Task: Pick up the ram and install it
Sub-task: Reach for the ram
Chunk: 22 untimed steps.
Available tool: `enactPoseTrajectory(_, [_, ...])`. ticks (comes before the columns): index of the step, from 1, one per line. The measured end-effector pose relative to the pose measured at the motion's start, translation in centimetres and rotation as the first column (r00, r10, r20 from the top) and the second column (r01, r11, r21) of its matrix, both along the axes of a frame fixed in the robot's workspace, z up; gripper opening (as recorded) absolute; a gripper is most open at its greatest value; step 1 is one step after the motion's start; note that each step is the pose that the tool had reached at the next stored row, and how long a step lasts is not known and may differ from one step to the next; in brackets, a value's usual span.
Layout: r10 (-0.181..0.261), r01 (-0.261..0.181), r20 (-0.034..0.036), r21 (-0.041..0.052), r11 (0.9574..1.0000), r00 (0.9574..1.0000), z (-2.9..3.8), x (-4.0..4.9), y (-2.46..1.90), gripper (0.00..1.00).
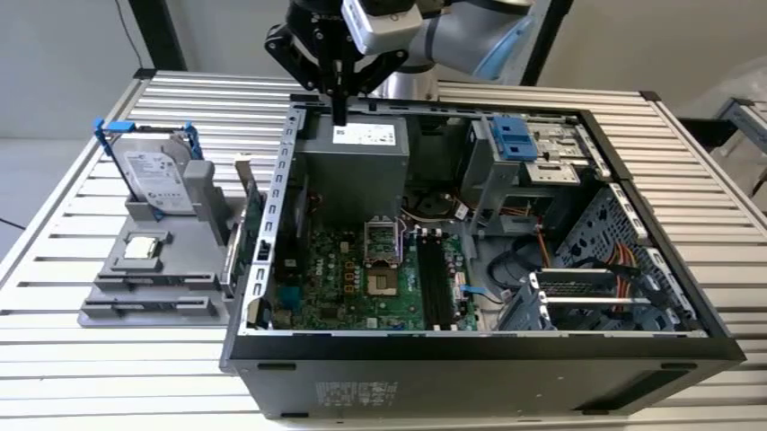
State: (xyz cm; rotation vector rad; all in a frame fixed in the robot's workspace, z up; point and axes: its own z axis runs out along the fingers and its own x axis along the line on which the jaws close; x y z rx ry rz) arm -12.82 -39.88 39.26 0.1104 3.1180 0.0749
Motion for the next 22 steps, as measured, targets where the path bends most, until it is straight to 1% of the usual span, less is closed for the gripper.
enactPoseTrajectory(13, [0.000,0.000,0.0001,0.0001,1.0000,1.0000,0.00,-1.48,-0.09,0.00])
enactPoseTrajectory(22, [0.000,0.000,0.0000,0.0000,1.0000,1.0000,0.00,-2.91,-0.20,0.00])
